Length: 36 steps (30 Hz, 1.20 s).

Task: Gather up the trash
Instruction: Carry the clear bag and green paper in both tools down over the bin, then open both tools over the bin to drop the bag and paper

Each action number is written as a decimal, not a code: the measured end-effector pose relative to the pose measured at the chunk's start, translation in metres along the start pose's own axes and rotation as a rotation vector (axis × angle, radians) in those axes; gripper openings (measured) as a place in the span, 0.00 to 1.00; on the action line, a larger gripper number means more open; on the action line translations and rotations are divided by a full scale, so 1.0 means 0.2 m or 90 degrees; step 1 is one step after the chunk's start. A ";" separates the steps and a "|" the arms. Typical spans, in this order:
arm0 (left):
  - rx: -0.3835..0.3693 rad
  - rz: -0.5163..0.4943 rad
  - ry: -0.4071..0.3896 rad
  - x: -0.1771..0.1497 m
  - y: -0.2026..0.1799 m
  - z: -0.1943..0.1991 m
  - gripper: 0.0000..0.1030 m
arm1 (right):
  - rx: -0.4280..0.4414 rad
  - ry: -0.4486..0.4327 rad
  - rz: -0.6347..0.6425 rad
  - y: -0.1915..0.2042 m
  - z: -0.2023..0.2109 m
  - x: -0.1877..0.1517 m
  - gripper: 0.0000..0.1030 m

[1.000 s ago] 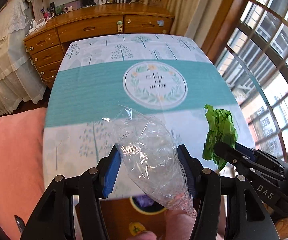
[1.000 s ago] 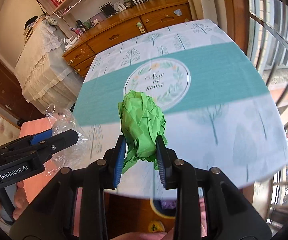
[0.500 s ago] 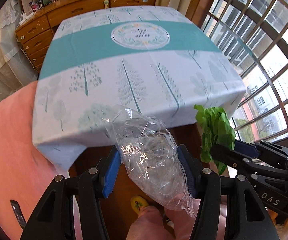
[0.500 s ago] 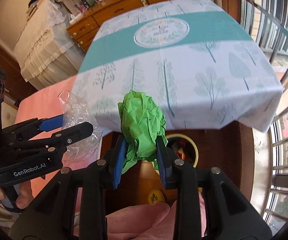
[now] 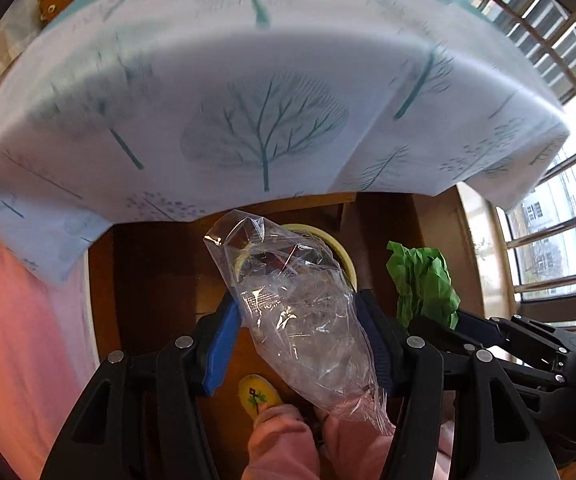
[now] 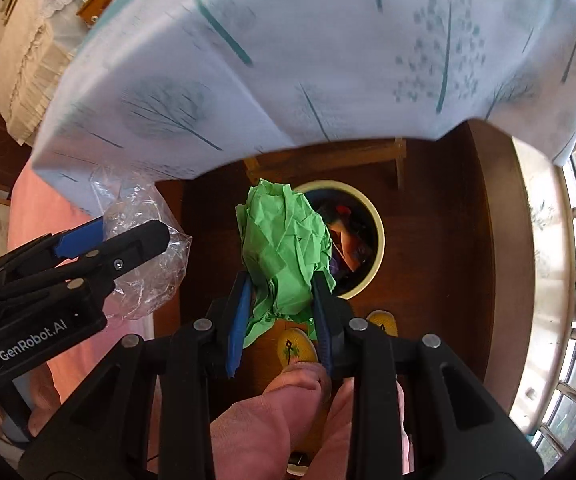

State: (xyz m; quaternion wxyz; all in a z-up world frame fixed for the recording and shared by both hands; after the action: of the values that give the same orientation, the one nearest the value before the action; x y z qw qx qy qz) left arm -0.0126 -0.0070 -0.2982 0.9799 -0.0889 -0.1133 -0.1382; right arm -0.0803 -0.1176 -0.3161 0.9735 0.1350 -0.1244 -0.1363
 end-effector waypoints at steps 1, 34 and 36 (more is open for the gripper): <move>0.002 0.010 0.001 -0.01 0.02 -0.06 0.57 | -0.001 0.004 0.002 -0.02 -0.05 0.01 0.25; 0.012 0.051 -0.010 -0.18 0.35 -0.86 0.90 | 0.017 0.076 -0.019 -0.17 -0.99 0.11 0.39; 0.013 0.053 -0.013 -0.18 0.36 -0.84 0.91 | 0.015 0.072 -0.018 -0.17 -1.00 0.11 0.39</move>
State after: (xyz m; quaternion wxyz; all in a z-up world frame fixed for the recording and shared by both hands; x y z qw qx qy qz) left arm 0.0079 0.0360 -0.4782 0.9844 -0.0852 -0.1211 -0.0955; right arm -0.0111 -0.1105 -0.5077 0.9753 0.1556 -0.0689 -0.1407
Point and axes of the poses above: each gripper's, at about its wrist camera, not at the fingertips, and z roughly against the way its jaws point, y to its left, x to its top, the point moved 9 cm from there along -z, roughly the way its jaws point, and after that the axes turned 1 degree about -x, right-handed, at the moved point
